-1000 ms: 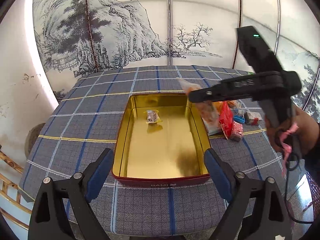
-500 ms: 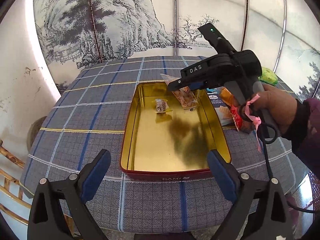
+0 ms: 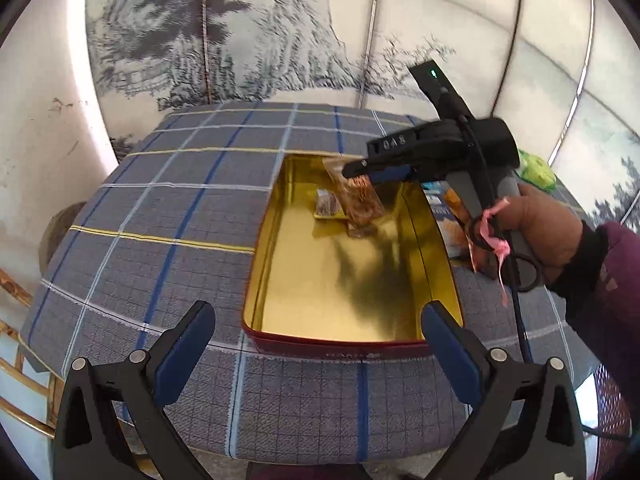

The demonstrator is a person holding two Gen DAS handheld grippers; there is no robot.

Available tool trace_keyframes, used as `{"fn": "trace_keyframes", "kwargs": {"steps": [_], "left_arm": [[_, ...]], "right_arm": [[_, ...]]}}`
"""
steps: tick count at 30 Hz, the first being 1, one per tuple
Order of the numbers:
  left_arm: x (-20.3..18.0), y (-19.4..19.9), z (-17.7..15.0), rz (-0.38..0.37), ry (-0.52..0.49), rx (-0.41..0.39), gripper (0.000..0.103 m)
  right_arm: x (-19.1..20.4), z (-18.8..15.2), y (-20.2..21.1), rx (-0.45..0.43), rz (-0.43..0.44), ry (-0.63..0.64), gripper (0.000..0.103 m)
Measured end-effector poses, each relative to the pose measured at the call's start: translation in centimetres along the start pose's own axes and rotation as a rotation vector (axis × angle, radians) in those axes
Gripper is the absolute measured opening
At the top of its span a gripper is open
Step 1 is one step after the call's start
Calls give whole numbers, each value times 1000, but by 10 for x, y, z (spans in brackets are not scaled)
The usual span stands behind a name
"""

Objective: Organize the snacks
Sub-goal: 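Carry the twist-snack bag over the tin and open the right gripper, then reach the left gripper to the red packet and grasp it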

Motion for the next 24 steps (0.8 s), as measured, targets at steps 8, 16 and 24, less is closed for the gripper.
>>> {"fn": "trace_keyframes", "kwargs": {"steps": [8,16,24], "left_arm": [[4,-6,0,71,-9,8,102],[-8,-7,-5,109,-72,4,102],[-26,-5,-8,97,-135,5,102]], "right_arm": [[5,-5,10,-49,19,3,49],[27,-39,64,-150,1,107,75],[-7,-103,143,-262,-134,78,91]]}}
Point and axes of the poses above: each gripper's, at about its wrist camera, not at the fingertips, and y roughly against the way its jaws point, x to its left, z to its top, the point moved 2 cm from there along -y, roughly the way its jaws point, and after that the axes turned 14 degrees about z, right-handed, at the moved point
